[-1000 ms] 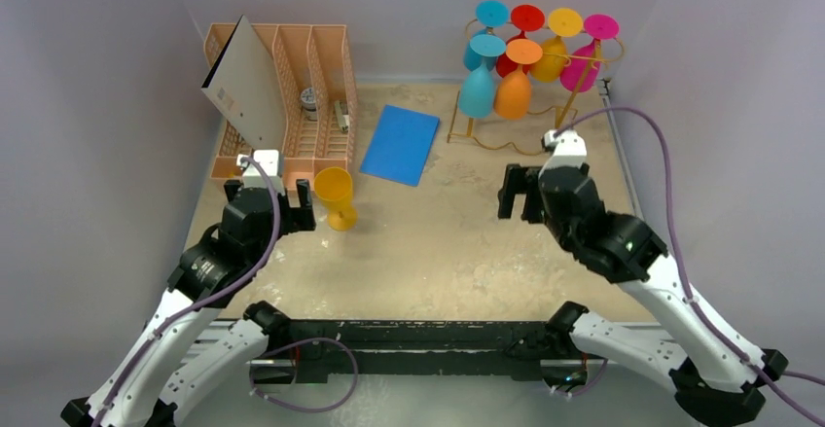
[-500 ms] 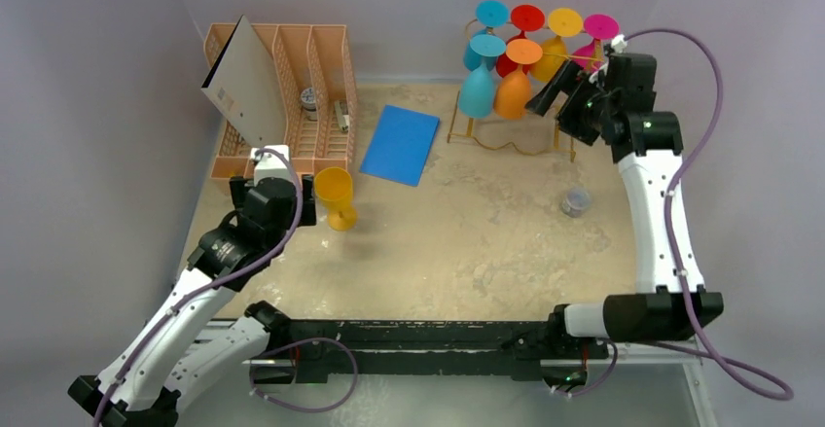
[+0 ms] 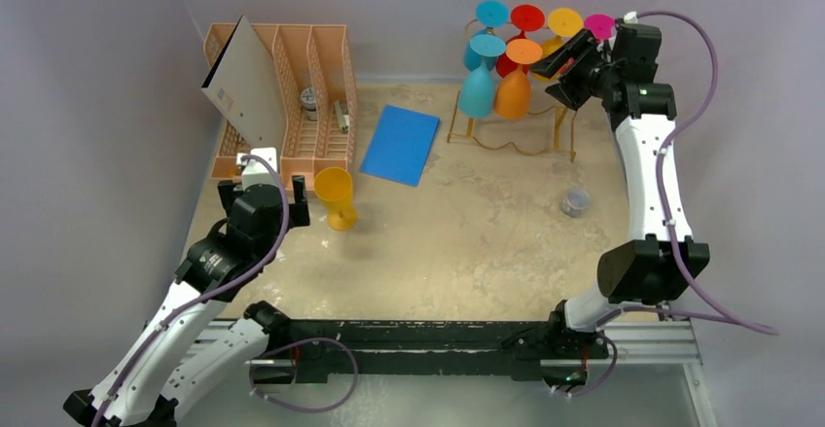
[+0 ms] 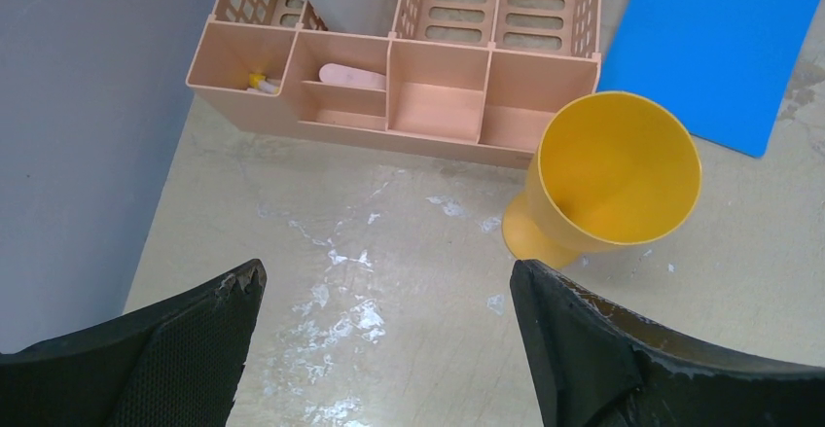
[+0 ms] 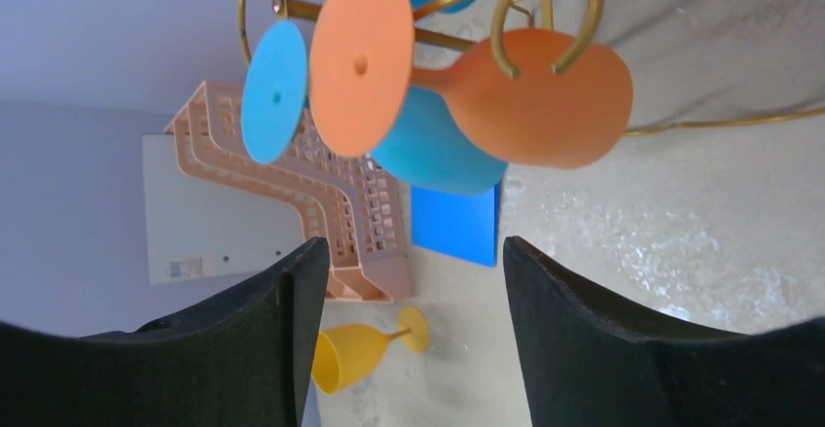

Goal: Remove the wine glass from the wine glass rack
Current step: Pick up the wine glass from the wine rack.

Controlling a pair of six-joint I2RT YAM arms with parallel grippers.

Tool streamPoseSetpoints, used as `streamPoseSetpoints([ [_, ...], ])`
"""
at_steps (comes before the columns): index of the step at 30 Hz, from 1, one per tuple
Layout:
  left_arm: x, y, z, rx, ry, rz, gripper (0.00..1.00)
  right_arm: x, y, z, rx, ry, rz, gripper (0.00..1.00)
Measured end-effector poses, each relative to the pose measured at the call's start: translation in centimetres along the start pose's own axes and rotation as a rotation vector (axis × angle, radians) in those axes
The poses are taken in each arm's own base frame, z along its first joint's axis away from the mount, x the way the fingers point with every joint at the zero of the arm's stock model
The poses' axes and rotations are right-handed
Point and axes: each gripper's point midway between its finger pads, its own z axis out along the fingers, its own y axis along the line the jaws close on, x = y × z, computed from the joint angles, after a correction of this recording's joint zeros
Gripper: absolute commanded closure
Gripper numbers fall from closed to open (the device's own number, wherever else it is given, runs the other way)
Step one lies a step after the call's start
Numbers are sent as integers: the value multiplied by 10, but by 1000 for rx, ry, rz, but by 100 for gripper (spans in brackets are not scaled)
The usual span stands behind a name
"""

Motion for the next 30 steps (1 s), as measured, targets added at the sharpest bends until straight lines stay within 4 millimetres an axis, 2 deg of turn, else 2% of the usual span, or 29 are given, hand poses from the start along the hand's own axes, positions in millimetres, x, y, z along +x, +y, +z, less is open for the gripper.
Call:
streamPoseSetpoints([
  [7, 5, -6, 5, 10, 29, 20, 5, -15, 3, 15, 25, -48, -7, 35],
  [10, 5, -6, 5, 9, 32, 22, 5, -19, 5, 18, 44, -79, -19, 42],
  [15, 6, -7, 6, 8, 35, 25, 5, -23, 4, 26, 75, -124, -29, 46],
  [23, 7, -7, 7, 5, 41, 30, 5, -27, 15, 48, 63, -177, -21, 52],
  [30, 9, -8, 9, 2, 50, 38, 5, -32, 17, 61, 54, -210, 18, 63],
])
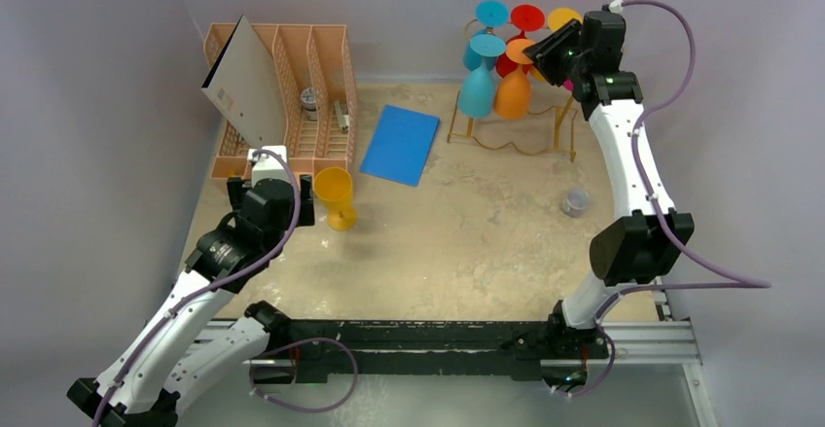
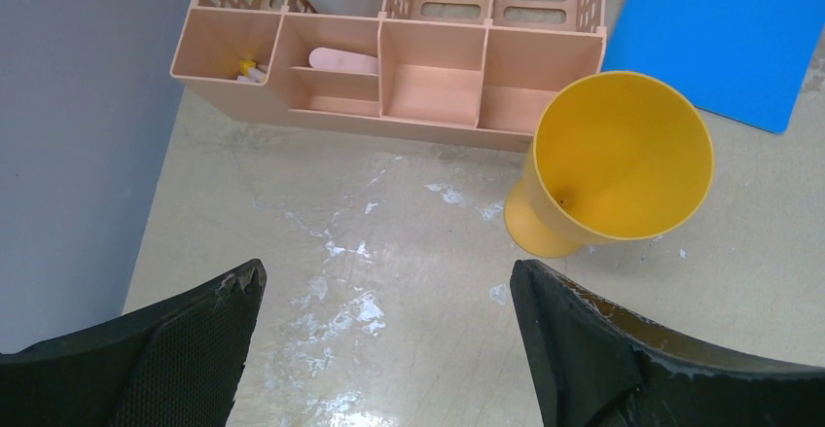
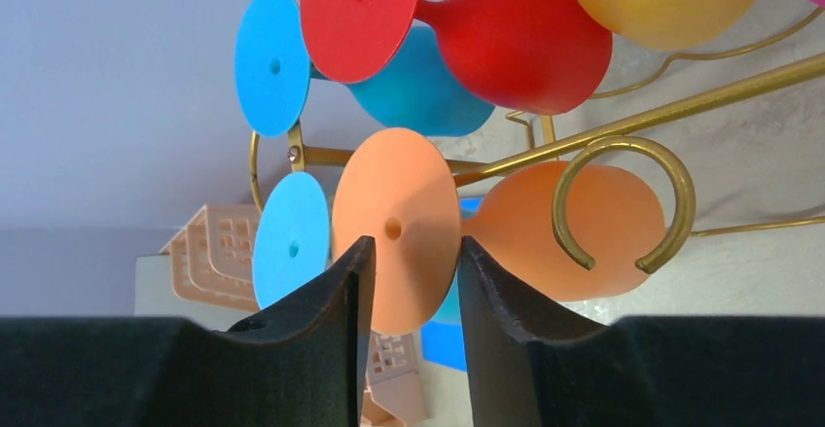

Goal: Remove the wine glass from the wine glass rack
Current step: Pick up the wine glass from the wine rack.

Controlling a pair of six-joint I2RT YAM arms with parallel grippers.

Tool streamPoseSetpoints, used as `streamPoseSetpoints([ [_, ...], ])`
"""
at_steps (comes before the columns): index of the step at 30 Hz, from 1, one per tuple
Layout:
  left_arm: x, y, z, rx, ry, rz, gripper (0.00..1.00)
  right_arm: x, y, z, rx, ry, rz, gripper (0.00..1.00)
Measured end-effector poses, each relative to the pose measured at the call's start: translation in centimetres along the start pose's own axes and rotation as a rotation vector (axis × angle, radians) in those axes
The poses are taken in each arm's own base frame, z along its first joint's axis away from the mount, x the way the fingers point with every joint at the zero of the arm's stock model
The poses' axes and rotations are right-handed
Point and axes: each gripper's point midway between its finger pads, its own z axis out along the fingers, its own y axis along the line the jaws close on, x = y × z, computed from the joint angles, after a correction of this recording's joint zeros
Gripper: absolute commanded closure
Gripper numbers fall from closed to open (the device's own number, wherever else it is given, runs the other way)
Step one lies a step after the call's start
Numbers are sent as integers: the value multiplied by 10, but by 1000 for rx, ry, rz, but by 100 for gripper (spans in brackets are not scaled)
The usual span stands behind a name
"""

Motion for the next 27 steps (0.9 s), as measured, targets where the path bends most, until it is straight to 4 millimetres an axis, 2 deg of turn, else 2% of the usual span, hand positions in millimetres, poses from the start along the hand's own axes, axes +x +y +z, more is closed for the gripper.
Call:
streamPoseSetpoints([
  [7, 1, 0, 1, -1, 4, 3, 5, -3, -3, 5, 6, -29, 19, 68],
  [10, 1, 0, 1, -1, 4, 3, 5, -2, -6, 9, 8, -36, 32, 78],
  [17, 2, -1, 1, -3, 11, 8, 5, -5, -3, 6, -4, -58, 52, 78],
  [22, 3, 0, 1, -3, 13, 11, 5, -5, -3, 7, -11, -63, 74, 83],
  [27, 3, 0, 1, -3, 13, 11, 5, -4, -3, 6, -19, -67, 92, 82],
])
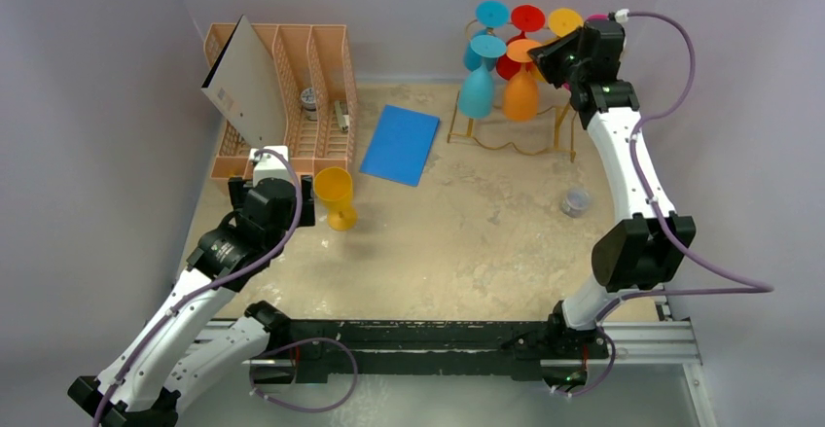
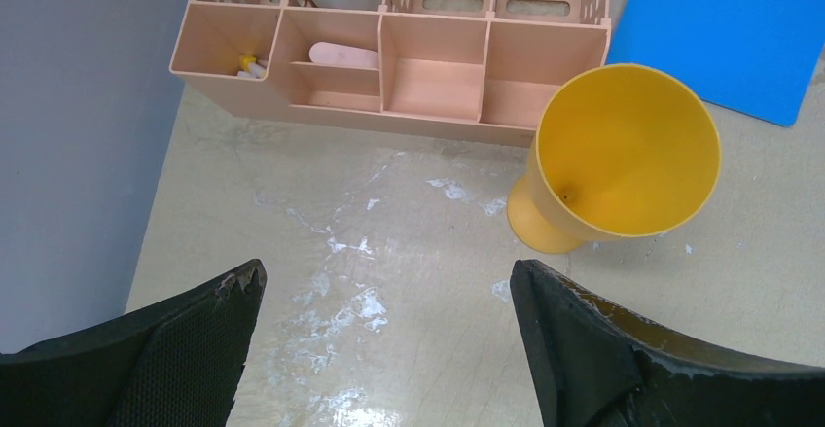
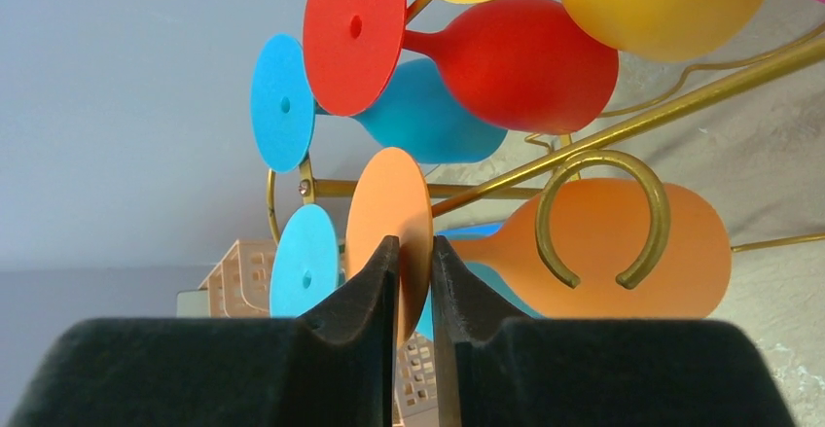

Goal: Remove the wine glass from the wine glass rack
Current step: Pick up the wine glass from the wine rack.

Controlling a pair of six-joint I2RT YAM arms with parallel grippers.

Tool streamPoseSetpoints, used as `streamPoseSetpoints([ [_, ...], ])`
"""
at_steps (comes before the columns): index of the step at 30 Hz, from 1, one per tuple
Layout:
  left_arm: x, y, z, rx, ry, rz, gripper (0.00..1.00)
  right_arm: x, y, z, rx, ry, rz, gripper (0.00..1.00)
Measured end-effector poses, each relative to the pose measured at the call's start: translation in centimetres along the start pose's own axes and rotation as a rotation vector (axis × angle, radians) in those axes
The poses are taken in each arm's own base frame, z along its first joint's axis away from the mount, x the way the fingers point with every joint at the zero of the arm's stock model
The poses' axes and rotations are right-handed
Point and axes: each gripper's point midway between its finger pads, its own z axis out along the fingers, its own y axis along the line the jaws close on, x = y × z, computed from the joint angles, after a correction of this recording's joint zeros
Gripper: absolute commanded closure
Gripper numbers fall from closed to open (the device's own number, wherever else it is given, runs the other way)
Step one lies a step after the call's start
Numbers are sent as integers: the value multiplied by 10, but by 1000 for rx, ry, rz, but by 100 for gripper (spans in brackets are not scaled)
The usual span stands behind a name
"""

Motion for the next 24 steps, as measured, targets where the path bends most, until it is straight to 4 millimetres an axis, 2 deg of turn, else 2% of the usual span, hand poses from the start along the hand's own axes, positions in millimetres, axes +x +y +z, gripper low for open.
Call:
streamPoseSetpoints([
  [4, 0, 0, 0, 0, 0, 0, 5, 2, -1, -2, -4, 0, 17, 71],
  [6, 0, 0, 0, 0, 0, 0, 5, 4, -4, -2, 3, 4, 24, 71],
  [13, 0, 0, 0, 0, 0, 0, 5, 4, -2, 0, -10, -4, 56, 79],
  [17, 0, 0, 0, 0, 0, 0, 5, 3, -2, 1, -16, -9, 72, 78],
  [21, 0, 0, 0, 0, 0, 0, 5, 3, -2, 1, -15, -13, 77, 69],
  [24, 0, 0, 0, 0, 0, 0, 5, 4, -5, -1, -7, -14, 77, 73],
])
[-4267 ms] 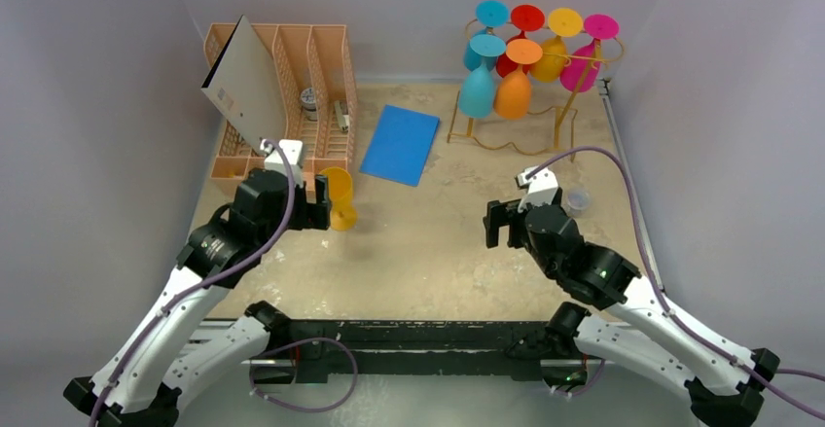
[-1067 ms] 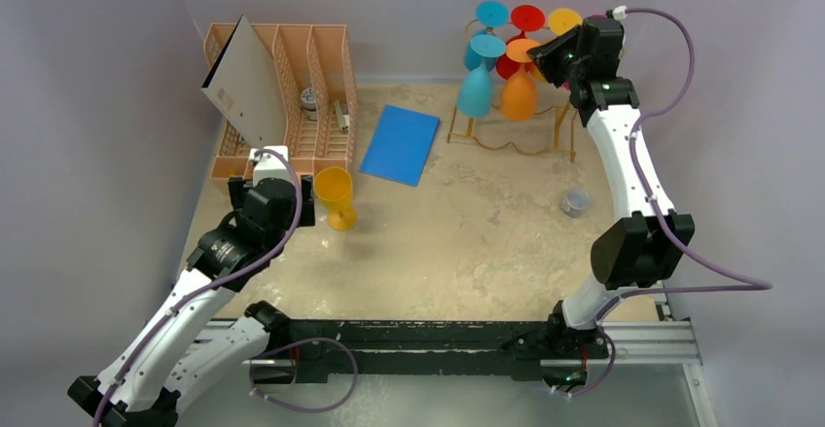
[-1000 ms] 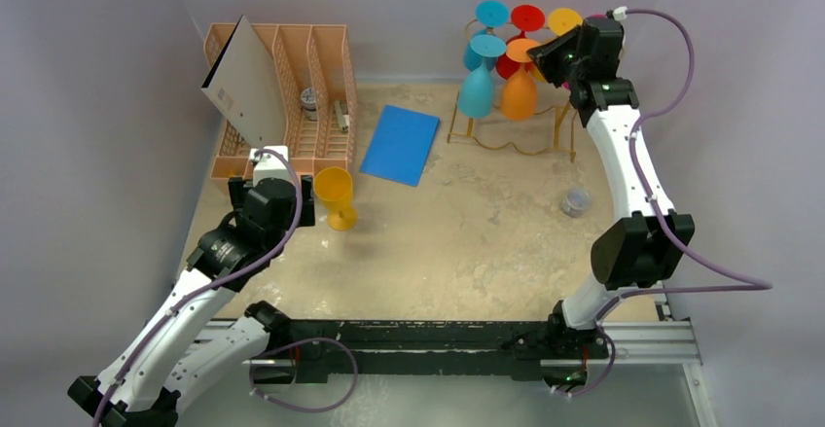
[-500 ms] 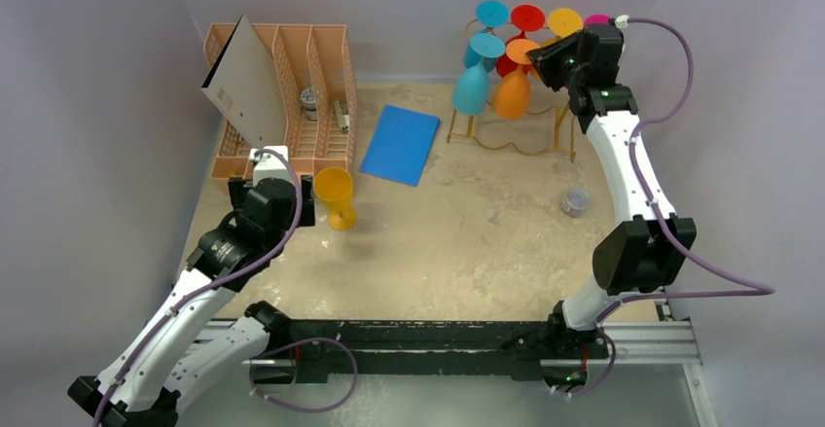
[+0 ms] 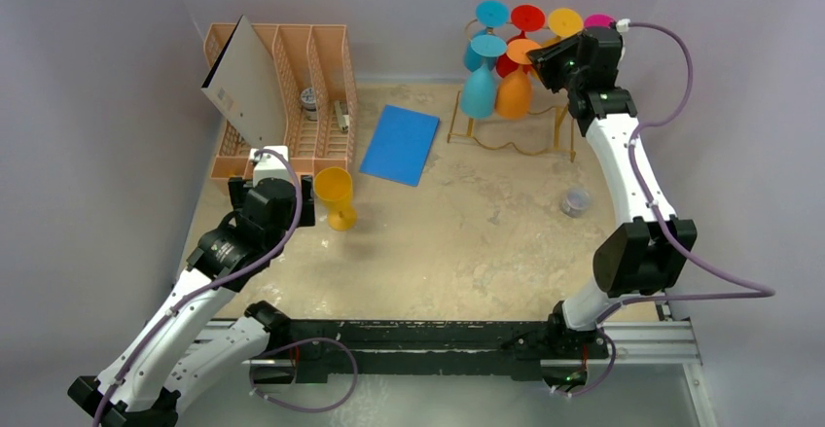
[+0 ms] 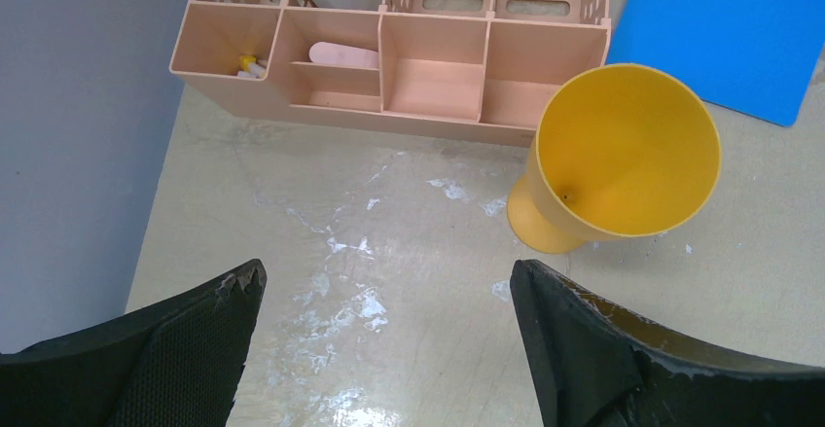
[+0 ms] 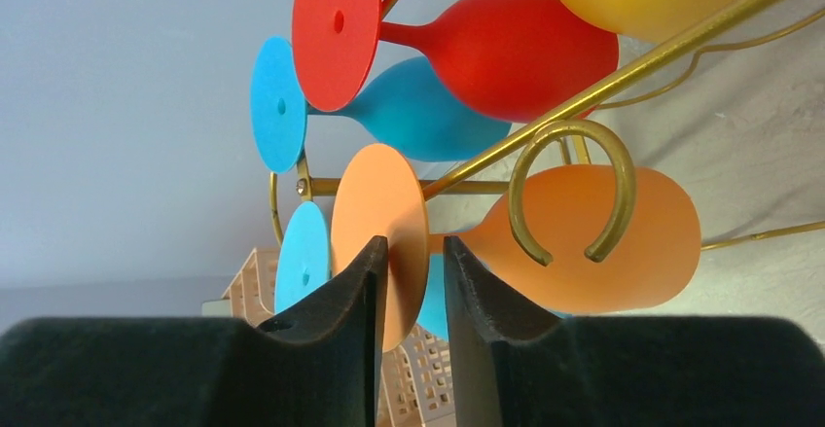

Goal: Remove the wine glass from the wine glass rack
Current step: Pick up the wine glass from the wine rack.

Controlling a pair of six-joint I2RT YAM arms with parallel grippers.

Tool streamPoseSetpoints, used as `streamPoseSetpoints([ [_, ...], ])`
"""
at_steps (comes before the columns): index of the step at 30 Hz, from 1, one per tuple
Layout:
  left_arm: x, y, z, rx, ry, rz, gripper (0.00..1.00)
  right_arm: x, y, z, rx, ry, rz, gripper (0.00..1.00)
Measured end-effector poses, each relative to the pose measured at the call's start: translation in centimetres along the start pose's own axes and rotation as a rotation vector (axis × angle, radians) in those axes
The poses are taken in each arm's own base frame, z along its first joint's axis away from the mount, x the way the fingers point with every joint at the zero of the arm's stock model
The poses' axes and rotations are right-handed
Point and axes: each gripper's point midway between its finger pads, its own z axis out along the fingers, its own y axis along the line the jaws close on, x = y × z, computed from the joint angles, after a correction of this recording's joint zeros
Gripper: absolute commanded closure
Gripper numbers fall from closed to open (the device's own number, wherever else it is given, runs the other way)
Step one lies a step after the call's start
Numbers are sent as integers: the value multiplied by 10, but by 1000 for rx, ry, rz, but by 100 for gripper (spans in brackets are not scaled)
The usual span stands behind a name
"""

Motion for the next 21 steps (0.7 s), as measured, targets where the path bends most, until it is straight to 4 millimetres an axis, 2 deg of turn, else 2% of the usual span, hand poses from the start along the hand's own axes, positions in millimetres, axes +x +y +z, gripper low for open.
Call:
streamPoseSetpoints([
  [4, 0, 0, 0, 0, 0, 0, 5, -2, 0, -2, 0, -9, -3, 78],
  [10, 0, 0, -1, 1, -3, -2, 5, -5, 0, -3, 6, -27, -5, 78],
  [15, -1, 1, -1, 1, -4, -4, 5, -8, -1, -2, 9, -45, -13, 83],
  [18, 0, 1, -2, 1, -4, -4, 5, -10, 1, -2, 2, -51, -12, 93],
  [21, 0, 2, -2, 1, -4, -3, 5, -13, 8, -4, -20, -59, -14, 93],
])
